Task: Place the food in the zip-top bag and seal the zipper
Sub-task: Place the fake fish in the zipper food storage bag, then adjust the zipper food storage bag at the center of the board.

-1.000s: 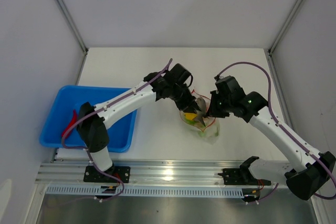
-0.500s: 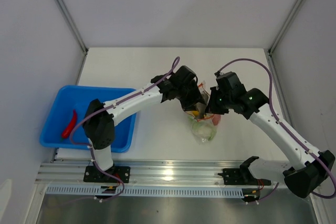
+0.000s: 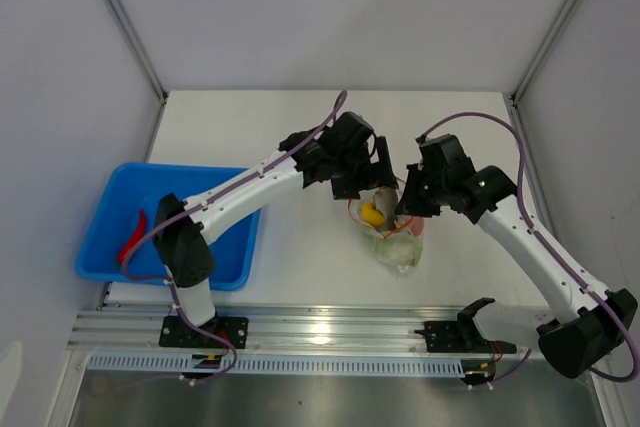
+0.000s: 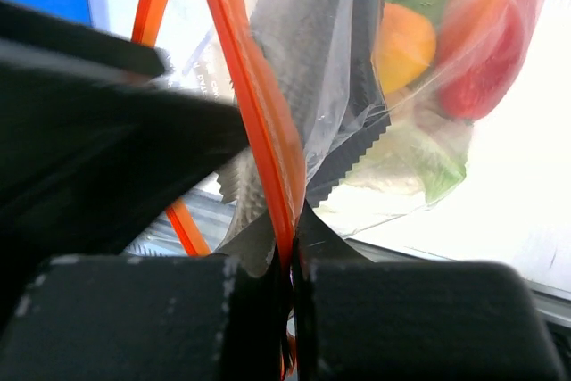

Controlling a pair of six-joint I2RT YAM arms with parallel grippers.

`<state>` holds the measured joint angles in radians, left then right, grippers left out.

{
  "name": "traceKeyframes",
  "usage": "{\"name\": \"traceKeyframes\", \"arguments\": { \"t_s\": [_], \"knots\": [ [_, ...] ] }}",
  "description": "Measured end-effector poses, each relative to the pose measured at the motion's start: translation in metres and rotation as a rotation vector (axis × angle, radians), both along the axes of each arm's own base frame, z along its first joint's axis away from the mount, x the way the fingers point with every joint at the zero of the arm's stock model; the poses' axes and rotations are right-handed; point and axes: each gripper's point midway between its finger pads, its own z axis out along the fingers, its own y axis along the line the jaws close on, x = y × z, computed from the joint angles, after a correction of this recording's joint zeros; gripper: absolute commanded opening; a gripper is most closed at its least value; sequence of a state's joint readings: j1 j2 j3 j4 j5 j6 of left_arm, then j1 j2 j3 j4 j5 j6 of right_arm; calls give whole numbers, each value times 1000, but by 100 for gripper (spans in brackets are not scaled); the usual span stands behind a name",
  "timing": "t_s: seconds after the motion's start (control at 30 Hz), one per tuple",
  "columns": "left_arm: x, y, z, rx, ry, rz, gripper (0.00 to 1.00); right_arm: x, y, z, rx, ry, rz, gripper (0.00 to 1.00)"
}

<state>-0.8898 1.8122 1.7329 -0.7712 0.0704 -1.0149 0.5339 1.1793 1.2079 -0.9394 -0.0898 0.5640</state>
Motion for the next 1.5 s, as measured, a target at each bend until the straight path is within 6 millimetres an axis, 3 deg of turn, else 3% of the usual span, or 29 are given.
{"name": "traceKeyframes", "arguments": {
  "t_s": [0.2,0.27,0.37,0.5,0.7,0.97,1.03,1.27,1.4,1.5],
  "knots": [
    [-10,39,30,70,-113,-35,96,-5,-8,2,-6,6,1,0],
    [-14,53,36,81,-134,-34,90,-6,-9,1,-8,11,0,0],
    [-18,77,30,111,-137,-27,81,-8,-10,0,-10,19,3,0],
    [-14,95,2,163,-67,-13,64,-10,-10,0,-10,30,9,0],
    [-23,89,-37,166,40,-65,59,-10,-10,-3,-14,44,10,0],
    [-30,78,-47,123,69,-103,57,-10,-9,-5,-16,50,11,0],
    [-30,78,-47,123,71,-104,48,-10,-9,-5,-16,50,11,0],
    [-35,69,-47,84,90,-138,31,-8,-8,-5,-16,52,11,0],
    [-38,57,-50,52,106,-171,1,-6,-7,-5,-18,58,13,0],
    [-39,49,-46,21,109,-199,1,-2,-8,-4,-23,61,11,0]
  ]
}}
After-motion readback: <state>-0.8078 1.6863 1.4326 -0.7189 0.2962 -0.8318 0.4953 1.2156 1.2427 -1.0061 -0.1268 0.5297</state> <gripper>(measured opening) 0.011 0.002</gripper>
